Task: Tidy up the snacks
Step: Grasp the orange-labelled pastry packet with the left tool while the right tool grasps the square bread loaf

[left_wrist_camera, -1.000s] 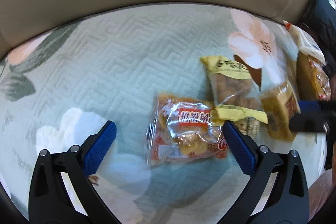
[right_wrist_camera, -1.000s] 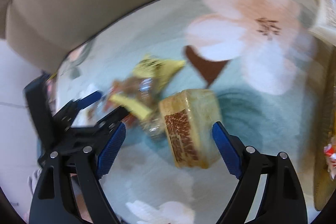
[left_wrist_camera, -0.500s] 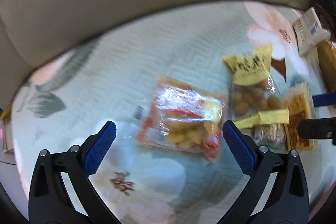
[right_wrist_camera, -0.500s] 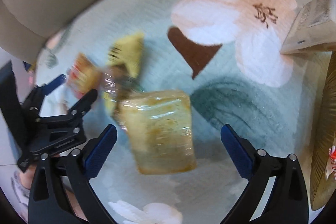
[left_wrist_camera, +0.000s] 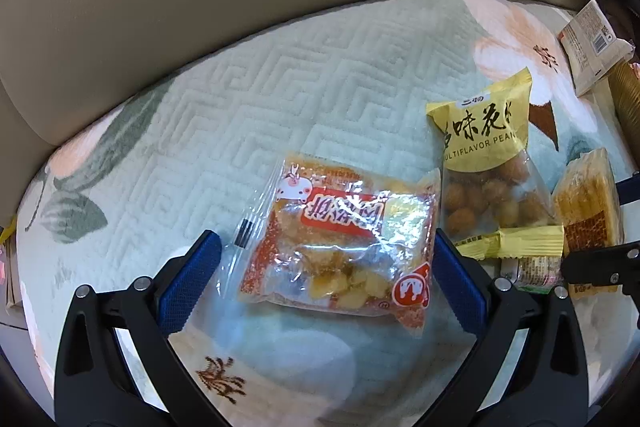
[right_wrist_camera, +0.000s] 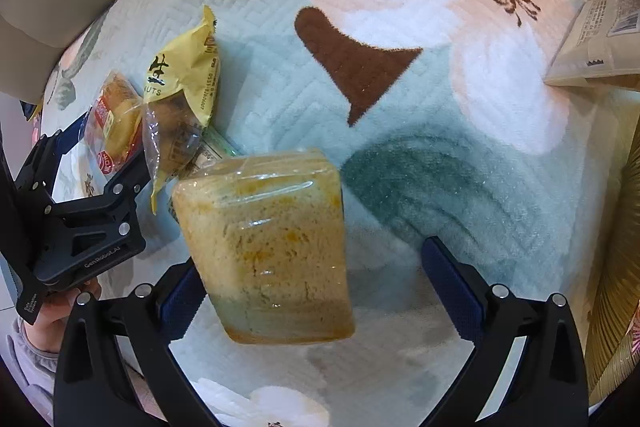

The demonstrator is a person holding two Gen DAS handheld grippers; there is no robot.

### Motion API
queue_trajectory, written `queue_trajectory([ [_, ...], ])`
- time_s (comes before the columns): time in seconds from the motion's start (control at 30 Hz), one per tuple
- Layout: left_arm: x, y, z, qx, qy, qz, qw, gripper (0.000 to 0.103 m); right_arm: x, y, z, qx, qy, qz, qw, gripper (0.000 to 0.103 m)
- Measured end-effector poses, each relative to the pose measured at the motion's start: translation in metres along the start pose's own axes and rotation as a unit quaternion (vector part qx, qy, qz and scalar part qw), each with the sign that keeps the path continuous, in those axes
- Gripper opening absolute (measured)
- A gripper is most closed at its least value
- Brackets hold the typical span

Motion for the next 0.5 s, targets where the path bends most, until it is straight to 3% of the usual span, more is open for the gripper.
queue_trajectory([
  [0.13, 0.005, 0.004, 0.003, 0.0, -0.002, 0.002, 1.0, 0.1, 0.005, 0.001, 0.0, -0.006, -0.013, -0.002, 1.0, 0.093],
  [0.17, 0.007, 0.004, 0.005, 0.0, -0.004, 0.002, 1.0, 0.1, 0.008, 0.0, 0.0, -0.006, -0.017, 0.007, 1.0, 0.08],
  [0.2, 0.008, 0.004, 0.006, 0.0, -0.006, 0.002, 1.0, 0.1, 0.013, -0.001, -0.002, -0.006, -0.025, 0.012, 1.0, 0.054],
  [0.27, 0.011, 0.004, 0.007, 0.001, -0.011, 0.001, 0.9999, 0.1, 0.021, -0.003, -0.005, -0.003, -0.037, 0.023, 0.999, 0.054],
  [0.33, 0.012, 0.005, 0.006, 0.005, -0.016, 0.004, 0.9999, 0.099, 0.026, 0.002, -0.008, -0.007, -0.05, 0.006, 0.999, 0.054],
  [0.4, 0.021, 0.008, 0.002, 0.007, -0.035, 0.003, 0.9994, 0.077, 0.029, 0.005, -0.012, -0.011, -0.057, -0.005, 0.998, 0.054],
  [0.43, 0.026, 0.01, -0.002, 0.007, -0.048, 0.002, 0.9988, 0.059, 0.03, 0.006, -0.014, -0.011, -0.061, -0.005, 0.998, 0.054],
  [0.5, 0.03, 0.012, -0.005, 0.013, -0.052, 0.011, 0.9985, 0.055, 0.035, 0.007, -0.019, -0.012, -0.074, -0.008, 0.997, 0.054],
])
Point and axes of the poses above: each gripper's, at about its wrist camera, not at the fingertips, and x roughly against the way its jaws point, y to its left, z to its underside, the point moved 10 cm from there along -x, roughly the way its jaws point, and after that the axes turned 12 degrees about -y, right-handed, at the moved point
